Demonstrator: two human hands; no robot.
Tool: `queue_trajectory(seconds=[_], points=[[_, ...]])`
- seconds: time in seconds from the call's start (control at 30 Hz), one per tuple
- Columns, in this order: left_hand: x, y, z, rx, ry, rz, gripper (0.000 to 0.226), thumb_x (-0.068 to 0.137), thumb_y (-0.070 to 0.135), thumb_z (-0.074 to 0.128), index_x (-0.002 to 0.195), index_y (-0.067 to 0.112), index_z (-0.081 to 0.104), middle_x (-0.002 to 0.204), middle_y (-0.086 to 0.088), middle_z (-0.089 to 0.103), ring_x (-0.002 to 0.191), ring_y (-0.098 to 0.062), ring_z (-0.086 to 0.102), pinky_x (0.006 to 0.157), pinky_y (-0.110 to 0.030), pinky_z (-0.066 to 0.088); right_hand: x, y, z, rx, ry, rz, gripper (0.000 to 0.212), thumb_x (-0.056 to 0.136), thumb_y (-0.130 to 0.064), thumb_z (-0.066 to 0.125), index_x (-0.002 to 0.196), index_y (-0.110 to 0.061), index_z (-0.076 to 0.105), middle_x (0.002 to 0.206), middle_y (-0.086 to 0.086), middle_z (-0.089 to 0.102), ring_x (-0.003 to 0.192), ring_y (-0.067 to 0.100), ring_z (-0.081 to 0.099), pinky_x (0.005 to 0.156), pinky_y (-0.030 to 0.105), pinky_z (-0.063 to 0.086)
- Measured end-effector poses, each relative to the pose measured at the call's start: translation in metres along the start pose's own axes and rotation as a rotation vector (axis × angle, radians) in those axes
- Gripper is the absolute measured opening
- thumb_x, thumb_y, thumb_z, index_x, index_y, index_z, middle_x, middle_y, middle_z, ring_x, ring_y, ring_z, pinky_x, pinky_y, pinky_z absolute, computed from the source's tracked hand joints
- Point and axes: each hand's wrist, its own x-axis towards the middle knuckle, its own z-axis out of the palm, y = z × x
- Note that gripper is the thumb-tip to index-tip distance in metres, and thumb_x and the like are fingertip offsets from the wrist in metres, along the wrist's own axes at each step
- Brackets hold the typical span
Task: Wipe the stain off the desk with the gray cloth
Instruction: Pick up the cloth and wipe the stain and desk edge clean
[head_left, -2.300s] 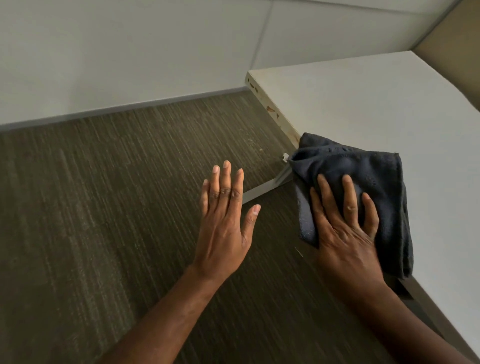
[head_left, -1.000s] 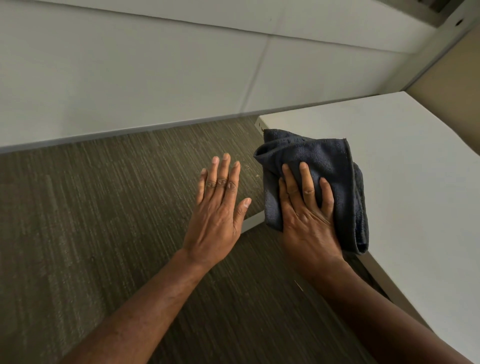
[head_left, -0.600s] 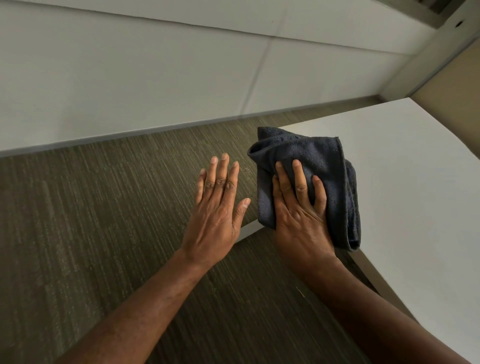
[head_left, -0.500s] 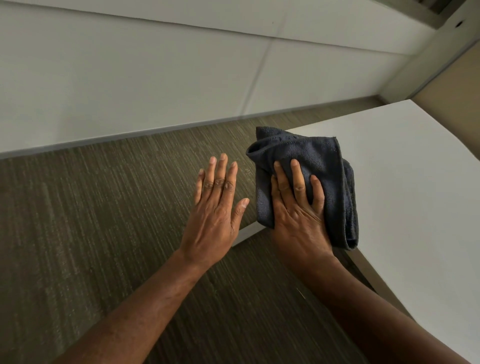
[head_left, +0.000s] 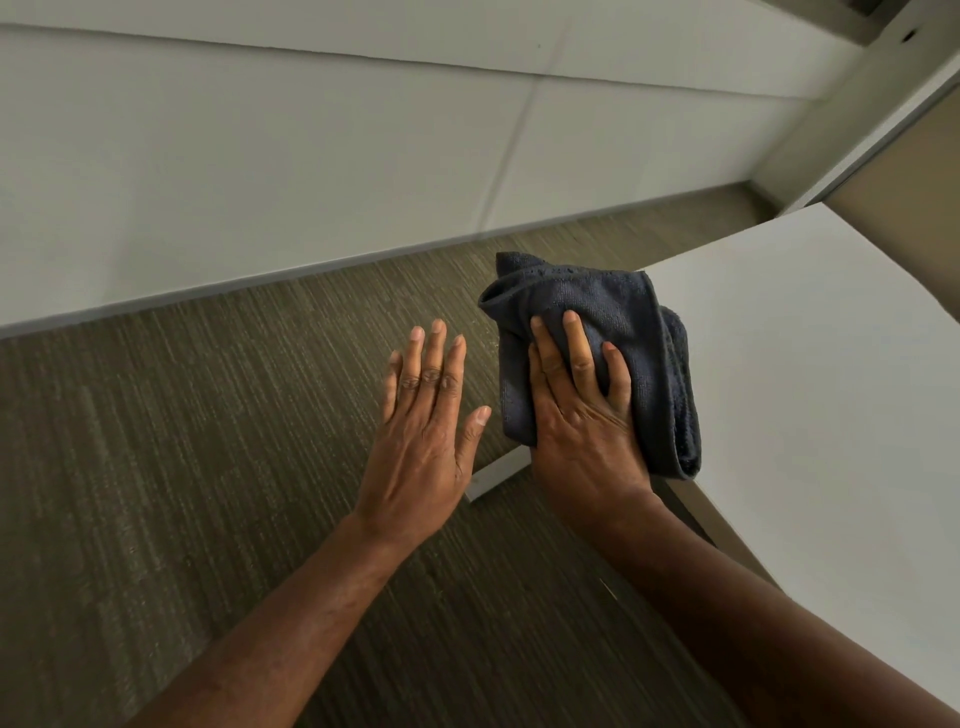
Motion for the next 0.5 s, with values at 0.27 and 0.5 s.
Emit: queue_trajectory(seconds=[0.27, 0.5], points=[[0.005, -0.003, -0.011, -0.041, -0.018, -0.023, 0.067, 0.111, 0.044, 0.029, 0.165, 0.007, 0.014, 0.174, -0.015, 0.006, 0.162, -0.028, -0.002, 0.132, -0.045, 0.001, 0.030, -0.004, -0.012, -0.010, -0.069, 0.007, 0.075, 0.098, -0.029, 0.031, 0.158, -0.008, -0.009, 0.166, 0.012, -0.024, 0.149, 0.034, -0.032, 0.121, 0.057, -0.012], [0.002, -0.014, -0.021, -0.075, -0.032, -0.038, 0.067, 0.111, 0.044, 0.031, 0.165, 0.008, 0.014, 0.175, -0.012, 0.003, 0.162, -0.026, -0.005, 0.132, -0.042, -0.003, 0.062, 0.002, -0.025, 0.035, -0.059, 0.035, 0.074, 0.103, -0.033, 0.036, 0.160, -0.011, -0.005, 0.168, 0.009, -0.019, 0.153, 0.031, -0.024, 0.124, 0.059, -0.004]])
